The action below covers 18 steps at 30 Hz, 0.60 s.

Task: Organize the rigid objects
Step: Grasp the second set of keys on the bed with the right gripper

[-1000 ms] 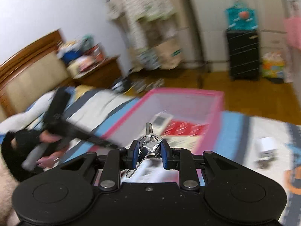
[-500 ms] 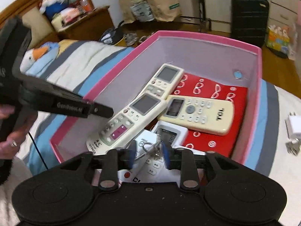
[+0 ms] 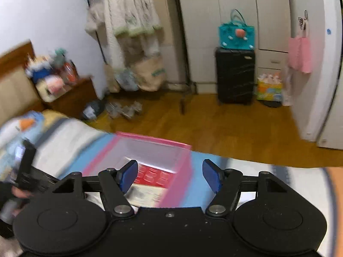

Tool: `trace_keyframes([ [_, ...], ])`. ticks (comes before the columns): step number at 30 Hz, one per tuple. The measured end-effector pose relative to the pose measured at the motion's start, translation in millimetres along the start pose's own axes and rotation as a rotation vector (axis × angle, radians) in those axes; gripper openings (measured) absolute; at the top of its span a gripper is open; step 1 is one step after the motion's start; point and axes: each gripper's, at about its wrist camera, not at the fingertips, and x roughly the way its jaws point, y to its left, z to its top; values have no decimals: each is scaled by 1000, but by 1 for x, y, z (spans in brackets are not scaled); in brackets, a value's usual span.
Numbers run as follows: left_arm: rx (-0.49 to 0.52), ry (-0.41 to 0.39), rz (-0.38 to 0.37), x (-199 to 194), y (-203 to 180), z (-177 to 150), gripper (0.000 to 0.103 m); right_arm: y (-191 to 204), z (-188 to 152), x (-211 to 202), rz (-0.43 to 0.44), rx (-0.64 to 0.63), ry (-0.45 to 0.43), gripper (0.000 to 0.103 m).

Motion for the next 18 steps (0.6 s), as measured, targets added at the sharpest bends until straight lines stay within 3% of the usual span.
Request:
trace_keyframes([
  [4,5,-5,1,-2,-1,1,9,-29,4,10,-34,37,78,72],
  [8,4,6,2,0,-1,1,9,-49,-3,32,-66,88,84,77],
  [12,1,12,1,1,0,0,9,-79,-30,62,-65,234,105,77],
  [14,0,7,-3,0,0,1,9,-88,-44,76,-73,241,152,71],
  [18,7,-2,-5,-3,-2,2,9,-98,-59,99,-98,241,225,71],
])
